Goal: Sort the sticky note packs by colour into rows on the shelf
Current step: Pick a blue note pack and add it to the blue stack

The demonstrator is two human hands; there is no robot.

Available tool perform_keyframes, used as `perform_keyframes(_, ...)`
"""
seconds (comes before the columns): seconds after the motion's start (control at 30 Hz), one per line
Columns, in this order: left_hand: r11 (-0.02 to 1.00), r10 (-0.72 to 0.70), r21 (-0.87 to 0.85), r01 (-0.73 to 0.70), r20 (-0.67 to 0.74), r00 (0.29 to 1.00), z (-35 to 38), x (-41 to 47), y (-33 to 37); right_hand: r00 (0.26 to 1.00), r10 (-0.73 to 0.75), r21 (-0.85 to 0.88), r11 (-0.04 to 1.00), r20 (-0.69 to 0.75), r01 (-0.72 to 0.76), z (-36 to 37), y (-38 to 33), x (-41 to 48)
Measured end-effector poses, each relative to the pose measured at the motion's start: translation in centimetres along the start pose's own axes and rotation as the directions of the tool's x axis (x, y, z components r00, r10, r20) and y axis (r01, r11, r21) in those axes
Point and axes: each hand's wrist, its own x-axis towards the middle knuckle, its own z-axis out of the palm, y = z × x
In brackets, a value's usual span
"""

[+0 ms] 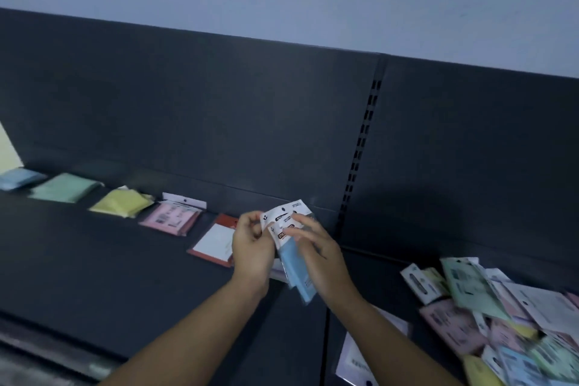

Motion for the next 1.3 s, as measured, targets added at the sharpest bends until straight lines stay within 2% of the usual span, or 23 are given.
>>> perform_keyframes(0.1, 0.999, -0.020, -0.026, 0.019, -0.022, 1.000, -3.4, 0.8, 1.5, 0.989, 0.018, -0.113, 0.994, 0.144, -0.001, 2.2, -1.3, 0.6)
perform_keyframes(0.2, 0.999, -0.038, -0.025, 0.037, -0.028, 0.999, -7.4, 1.7, 3.4, 0.993, 0.024, -0.136, 0.991, 0.114, -0.008, 5.2, -2.4, 1.3)
perform_keyframes(0.27, 0.996, -0.047, -0.073, 0.045, -0.037, 0.998, -10.3, 2.3, 4.9, 0.992, 0.114, -0.063, 0.992, 0.055, -0.110, 8.0, -3.1, 1.7)
perform_keyframes(0.33, 0.996, -0.050, -0.077, 0.046, -0.052, 0.997, -13.4, 2.8, 6.5, 0.971, 0.220, 0.083, 0.970, 0.088, -0.227, 11.1, -4.1, 1.8)
perform_keyframes(0.4, 0.994, -0.079, -0.080, 0.073, -0.075, 0.994, -16.7, 3.5, 7.7, 0.958, 0.260, 0.177, 0.944, 0.123, -0.279, 14.5, -4.7, 1.9)
perform_keyframes(0.47, 0.989, -0.130, -0.082, 0.124, -0.073, 0.989, -20.2, 4.1, 8.9, 0.951, 0.298, 0.208, 0.928, 0.077, -0.308, 17.9, -5.4, 2.2)
perform_keyframes(0.6, 0.961, -0.272, -0.029, 0.275, 0.067, 0.960, -27.2, 5.2, 10.4, 0.890, 0.454, 0.302, 0.855, -0.040, -0.422, 24.6, -7.3, 3.4)
perform_keyframes(0.67, 0.943, -0.332, 0.066, 0.328, 0.083, 0.940, -30.3, 5.6, 10.6, 0.889, 0.456, 0.304, 0.853, -0.040, -0.423, 27.8, -7.9, 3.7)
perform_keyframes(0.8, 0.950, -0.287, 0.110, 0.292, -0.063, 0.956, -36.0, 6.7, 11.7, 0.908, 0.417, 0.311, 0.869, -0.046, -0.384, 33.3, -9.0, 3.8)
perform_keyframes(1.03, 0.960, -0.215, 0.127, 0.248, -0.229, 0.949, -45.0, 10.6, 12.7, 0.853, 0.521, 0.332, 0.803, 0.010, -0.494, 38.6, -9.3, 6.8)
perform_keyframes(1.17, 0.958, -0.222, 0.123, 0.260, -0.261, 0.939, -47.7, 13.7, 12.7, 0.837, 0.540, 0.321, 0.780, 0.088, -0.537, 41.7, -8.5, 9.9)
perform_keyframes(1.3, 0.955, -0.231, 0.119, 0.272, -0.277, 0.933, -49.0, 18.2, 13.7, 0.848, 0.489, 0.309, 0.790, 0.204, -0.530, 44.7, -8.0, 13.5)
